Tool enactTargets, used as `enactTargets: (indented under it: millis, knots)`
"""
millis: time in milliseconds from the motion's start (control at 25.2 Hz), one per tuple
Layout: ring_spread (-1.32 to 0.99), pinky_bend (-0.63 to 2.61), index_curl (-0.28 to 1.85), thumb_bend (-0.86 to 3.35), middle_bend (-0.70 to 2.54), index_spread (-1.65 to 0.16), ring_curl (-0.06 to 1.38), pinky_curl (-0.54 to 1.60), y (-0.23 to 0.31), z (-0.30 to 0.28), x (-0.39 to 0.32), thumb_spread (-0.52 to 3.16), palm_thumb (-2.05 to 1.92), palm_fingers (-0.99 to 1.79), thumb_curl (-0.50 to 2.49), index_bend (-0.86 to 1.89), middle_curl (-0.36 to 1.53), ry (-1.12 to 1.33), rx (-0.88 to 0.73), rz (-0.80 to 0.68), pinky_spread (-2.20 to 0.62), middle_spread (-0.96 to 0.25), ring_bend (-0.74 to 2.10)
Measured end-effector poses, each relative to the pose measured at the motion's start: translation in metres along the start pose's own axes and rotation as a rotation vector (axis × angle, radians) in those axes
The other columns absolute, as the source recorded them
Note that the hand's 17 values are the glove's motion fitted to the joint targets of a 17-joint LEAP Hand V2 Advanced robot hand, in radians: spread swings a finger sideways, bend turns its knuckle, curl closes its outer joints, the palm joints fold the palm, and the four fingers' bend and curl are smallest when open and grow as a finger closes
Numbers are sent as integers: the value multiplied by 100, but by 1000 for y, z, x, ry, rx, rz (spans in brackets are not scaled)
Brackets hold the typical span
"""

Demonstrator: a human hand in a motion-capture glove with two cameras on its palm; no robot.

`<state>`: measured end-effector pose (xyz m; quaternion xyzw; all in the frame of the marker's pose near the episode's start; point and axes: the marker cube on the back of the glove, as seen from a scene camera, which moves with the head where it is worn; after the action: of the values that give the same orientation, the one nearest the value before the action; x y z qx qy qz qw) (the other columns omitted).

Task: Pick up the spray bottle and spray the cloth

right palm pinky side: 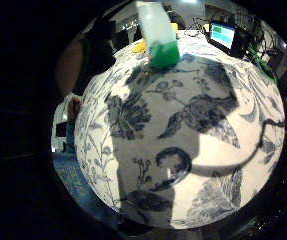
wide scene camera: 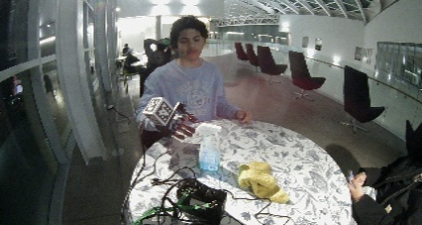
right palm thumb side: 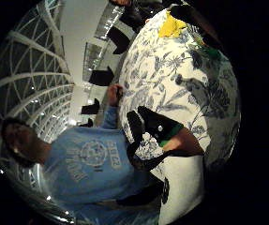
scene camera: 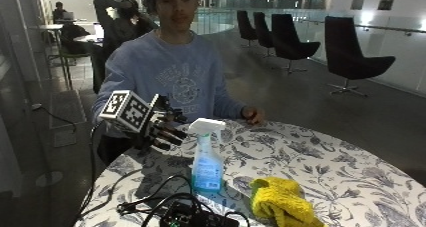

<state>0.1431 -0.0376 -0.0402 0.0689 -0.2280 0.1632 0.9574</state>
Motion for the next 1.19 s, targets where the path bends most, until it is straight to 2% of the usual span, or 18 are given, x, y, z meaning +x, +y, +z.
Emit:
enactTargets:
  millis: [397,794,1191]
  knots:
    - [0,31,21,1,35,-38,32,30,-40,-12,57,103,59,60,28,9,35,-550,99,134,18,-4,39]
    - [1,33,20,-2,36,-38,32,32,-81,-1,76,101,63,58,30,10,37,-531,78,170,19,-3,38]
    - [0,34,18,-1,34,-39,34,33,-131,29,82,97,72,62,32,7,37,-531,126,151,19,-4,45]
